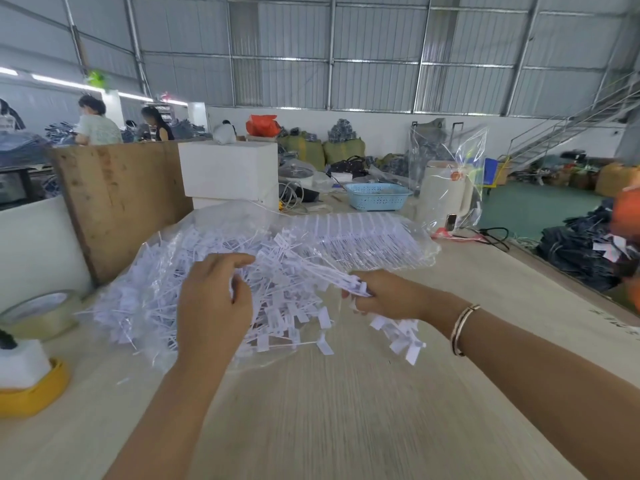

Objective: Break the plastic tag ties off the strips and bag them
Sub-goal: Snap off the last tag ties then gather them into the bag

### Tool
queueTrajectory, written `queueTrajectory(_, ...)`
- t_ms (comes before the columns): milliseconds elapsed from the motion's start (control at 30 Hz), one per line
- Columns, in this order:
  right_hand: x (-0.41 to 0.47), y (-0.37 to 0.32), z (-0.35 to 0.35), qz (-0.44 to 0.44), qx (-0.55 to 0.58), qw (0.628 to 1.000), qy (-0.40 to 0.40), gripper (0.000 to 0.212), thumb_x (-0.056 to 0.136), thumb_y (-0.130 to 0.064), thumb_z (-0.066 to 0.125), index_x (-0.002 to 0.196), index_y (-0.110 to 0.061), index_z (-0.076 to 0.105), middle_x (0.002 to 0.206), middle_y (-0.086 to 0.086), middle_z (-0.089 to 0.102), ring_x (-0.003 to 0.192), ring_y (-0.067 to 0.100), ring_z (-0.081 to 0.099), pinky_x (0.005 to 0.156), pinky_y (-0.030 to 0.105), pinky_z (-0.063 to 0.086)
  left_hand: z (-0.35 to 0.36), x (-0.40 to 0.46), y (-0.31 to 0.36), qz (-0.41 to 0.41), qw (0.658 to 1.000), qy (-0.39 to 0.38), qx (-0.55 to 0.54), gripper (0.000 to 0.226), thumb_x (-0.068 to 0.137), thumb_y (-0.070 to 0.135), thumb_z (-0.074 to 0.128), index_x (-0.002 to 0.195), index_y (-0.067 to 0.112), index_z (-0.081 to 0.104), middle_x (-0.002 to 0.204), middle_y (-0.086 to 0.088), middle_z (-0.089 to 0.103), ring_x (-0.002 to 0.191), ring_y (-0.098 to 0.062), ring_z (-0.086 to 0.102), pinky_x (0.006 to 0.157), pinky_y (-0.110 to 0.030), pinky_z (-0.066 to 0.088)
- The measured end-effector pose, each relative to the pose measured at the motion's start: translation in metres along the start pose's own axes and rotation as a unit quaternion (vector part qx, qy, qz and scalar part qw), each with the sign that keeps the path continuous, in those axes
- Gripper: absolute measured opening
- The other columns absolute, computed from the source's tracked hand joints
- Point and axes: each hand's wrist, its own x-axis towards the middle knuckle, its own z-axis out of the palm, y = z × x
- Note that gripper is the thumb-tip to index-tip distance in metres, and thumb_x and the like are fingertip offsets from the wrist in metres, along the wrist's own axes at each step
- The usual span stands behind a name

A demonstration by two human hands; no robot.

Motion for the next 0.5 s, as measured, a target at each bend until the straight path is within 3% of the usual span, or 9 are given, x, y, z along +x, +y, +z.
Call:
queueTrajectory(67,0.012,-0.018,-0.001,-0.021,0.024,0.999,0.015,0.014,0.087,-0.010,0.055,0.097,-0.021,0.057,0.077,-0.009,0.058,0.063,-0.001,0.056,0.057,0.015,0.042,-0.009,-0.010,-0.007,0.007,0.994,0.057,0.090,0.046,0.076,-0.010,0.058,0.115,0.013,0.062,0.117,-0.014,0.054,0.106,-0.035,0.049,0.088,-0.048,0.039)
queueTrajectory(133,0.028,-0.041,-0.001,-0.055,0.027,0.998,0.026,0.013,0.088,-0.011,0.054,0.099,-0.019,0.057,0.083,-0.003,0.062,0.072,0.013,0.062,0.064,0.025,0.047,-0.016,-0.022,-0.014,-0.020,0.982,0.106,0.156,0.058,0.074,-0.007,0.061,0.128,0.011,0.051,0.136,-0.022,0.038,0.124,-0.041,0.036,0.099,-0.056,0.029)
queueTrajectory(200,0.042,-0.064,-0.004,-0.087,0.030,0.995,0.039,0.013,0.090,-0.012,0.053,0.102,-0.014,0.056,0.093,0.006,0.064,0.082,0.022,0.063,0.070,0.029,0.048,-0.021,-0.024,-0.024,-0.097,0.976,0.133,0.143,0.071,0.075,-0.001,0.066,0.138,0.012,0.036,0.147,-0.023,0.024,0.134,-0.040,0.023,0.105,-0.058,0.020)
queueTrajectory(267,0.054,-0.084,-0.010,-0.109,0.039,0.991,0.070,0.011,0.091,-0.013,0.053,0.102,-0.010,0.055,0.093,0.009,0.063,0.083,0.025,0.062,0.067,0.031,0.044,-0.027,-0.018,-0.034,-0.173,0.972,0.126,0.094,0.081,0.074,0.005,0.070,0.142,0.013,0.026,0.147,-0.019,0.023,0.135,-0.036,0.022,0.106,-0.057,0.021)
queueTrajectory(333,0.063,-0.100,-0.013,-0.139,0.014,0.983,0.117,0.008,0.092,-0.015,0.053,0.097,-0.008,0.051,0.085,0.008,0.060,0.076,0.026,0.056,0.062,0.034,0.037,-0.031,-0.012,-0.045,-0.196,0.973,0.099,0.077,0.067,0.080,0.007,0.066,0.138,0.011,0.033,0.135,-0.020,0.037,0.125,-0.037,0.035,0.100,-0.053,0.033)
queueTrajectory(400,0.070,-0.115,-0.009,-0.168,-0.018,0.973,0.156,0.009,0.091,-0.015,0.053,0.095,-0.013,0.046,0.075,0.004,0.055,0.069,0.025,0.049,0.056,0.026,0.035,-0.030,-0.007,-0.058,-0.185,0.975,0.097,0.071,0.037,0.089,0.009,0.056,0.126,0.008,0.048,0.112,-0.019,0.056,0.102,-0.038,0.053,0.081,-0.045,0.042)
queueTrajectory(467,0.076,-0.130,0.002,-0.200,-0.035,0.961,0.186,0.019,0.088,-0.014,0.058,0.104,-0.013,0.047,0.073,-0.001,0.051,0.064,0.020,0.045,0.050,0.017,0.031,-0.030,0.000,-0.066,-0.190,0.974,0.111,0.047,0.021,0.095,0.015,0.048,0.112,0.009,0.058,0.088,-0.011,0.062,0.081,-0.033,0.057,0.067,-0.034,0.038)
queueTrajectory(500,0.079,-0.137,0.011,-0.215,-0.043,0.955,0.201,0.027,0.085,-0.013,0.061,0.110,-0.009,0.049,0.077,0.002,0.055,0.065,0.020,0.047,0.052,0.021,0.033,-0.029,0.003,-0.068,-0.194,0.974,0.112,0.040,0.019,0.096,0.017,0.046,0.107,0.010,0.060,0.080,-0.006,0.060,0.075,-0.029,0.055,0.066,-0.031,0.034)
